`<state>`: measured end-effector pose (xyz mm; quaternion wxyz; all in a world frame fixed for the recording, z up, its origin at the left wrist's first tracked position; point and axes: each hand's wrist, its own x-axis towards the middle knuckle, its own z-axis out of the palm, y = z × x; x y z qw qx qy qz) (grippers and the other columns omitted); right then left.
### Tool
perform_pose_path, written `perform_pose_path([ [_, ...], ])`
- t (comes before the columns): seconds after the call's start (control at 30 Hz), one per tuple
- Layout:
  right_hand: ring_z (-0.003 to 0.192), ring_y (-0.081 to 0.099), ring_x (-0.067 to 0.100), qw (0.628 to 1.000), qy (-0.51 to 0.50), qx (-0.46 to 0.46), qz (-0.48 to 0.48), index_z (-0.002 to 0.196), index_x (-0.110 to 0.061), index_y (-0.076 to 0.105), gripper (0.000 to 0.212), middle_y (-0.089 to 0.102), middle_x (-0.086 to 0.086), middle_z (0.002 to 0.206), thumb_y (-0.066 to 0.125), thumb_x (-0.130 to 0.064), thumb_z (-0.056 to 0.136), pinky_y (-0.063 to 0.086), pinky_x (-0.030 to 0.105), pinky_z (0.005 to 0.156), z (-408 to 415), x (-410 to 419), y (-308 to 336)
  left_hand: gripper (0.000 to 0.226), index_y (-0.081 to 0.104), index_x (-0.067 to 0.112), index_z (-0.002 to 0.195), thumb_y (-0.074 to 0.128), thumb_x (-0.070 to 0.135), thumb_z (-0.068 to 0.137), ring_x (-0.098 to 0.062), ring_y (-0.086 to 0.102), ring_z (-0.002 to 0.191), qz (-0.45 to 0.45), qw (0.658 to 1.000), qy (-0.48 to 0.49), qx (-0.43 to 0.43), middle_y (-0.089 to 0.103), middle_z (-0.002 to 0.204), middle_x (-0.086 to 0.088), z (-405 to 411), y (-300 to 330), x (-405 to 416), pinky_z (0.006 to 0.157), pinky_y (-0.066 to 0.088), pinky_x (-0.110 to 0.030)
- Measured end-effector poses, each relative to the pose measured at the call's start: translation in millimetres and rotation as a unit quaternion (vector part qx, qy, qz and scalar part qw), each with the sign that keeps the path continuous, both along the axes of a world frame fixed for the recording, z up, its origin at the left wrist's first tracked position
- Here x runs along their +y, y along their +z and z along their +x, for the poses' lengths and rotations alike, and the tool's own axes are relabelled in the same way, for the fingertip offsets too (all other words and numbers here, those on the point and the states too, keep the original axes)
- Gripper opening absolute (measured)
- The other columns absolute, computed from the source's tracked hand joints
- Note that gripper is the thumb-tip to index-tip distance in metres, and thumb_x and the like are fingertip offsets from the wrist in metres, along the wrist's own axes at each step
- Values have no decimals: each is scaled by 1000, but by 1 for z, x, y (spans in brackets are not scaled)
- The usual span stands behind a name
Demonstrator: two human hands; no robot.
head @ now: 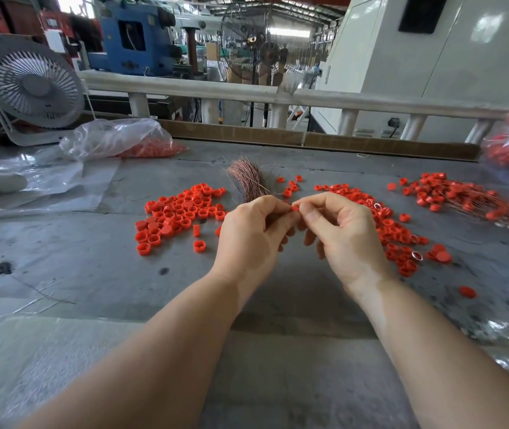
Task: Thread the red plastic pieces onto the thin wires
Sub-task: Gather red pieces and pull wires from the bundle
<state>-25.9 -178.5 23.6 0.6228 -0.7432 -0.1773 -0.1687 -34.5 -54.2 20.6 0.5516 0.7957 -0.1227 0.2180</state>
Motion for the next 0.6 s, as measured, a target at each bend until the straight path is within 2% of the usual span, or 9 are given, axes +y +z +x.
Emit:
perform_pose_path([
  [0.1,51,54,4,999,-2,19,29,77,-21,67,19,64,-7,61,58,-10,90,37,15,41,0,-1,1,11,68,18,84,69,8,81,-7,59,55,-48,999,-21,9,65,65,6,0,0,-1,60,54,-21],
  [0.27,53,55,5,995,-10,64,81,80,-19,66,19,67,-11,66,55,-6,90,35,16,40,1,-3,3,26,68,14,85,65,-11,78,1,61,58,-140,986,-74,48,68,67,11,1,1,-3,61,52,-13],
  [0.4,53,55,4,992,8,82,96,83,-15,65,19,68,-10,67,55,-1,89,34,16,39,0,-2,4,19,67,12,80,64,-7,81,-3,62,55,-205,973,-75,80,67,58,7,3,0,1,57,53,-15],
  [0.6,54,55,4,991,15,88,103,85,-15,65,18,69,-7,69,56,0,88,34,15,40,0,-1,4,15,66,12,76,66,-2,80,-3,59,50,-236,964,-56,109,65,52,5,6,-1,3,51,50,-16],
])
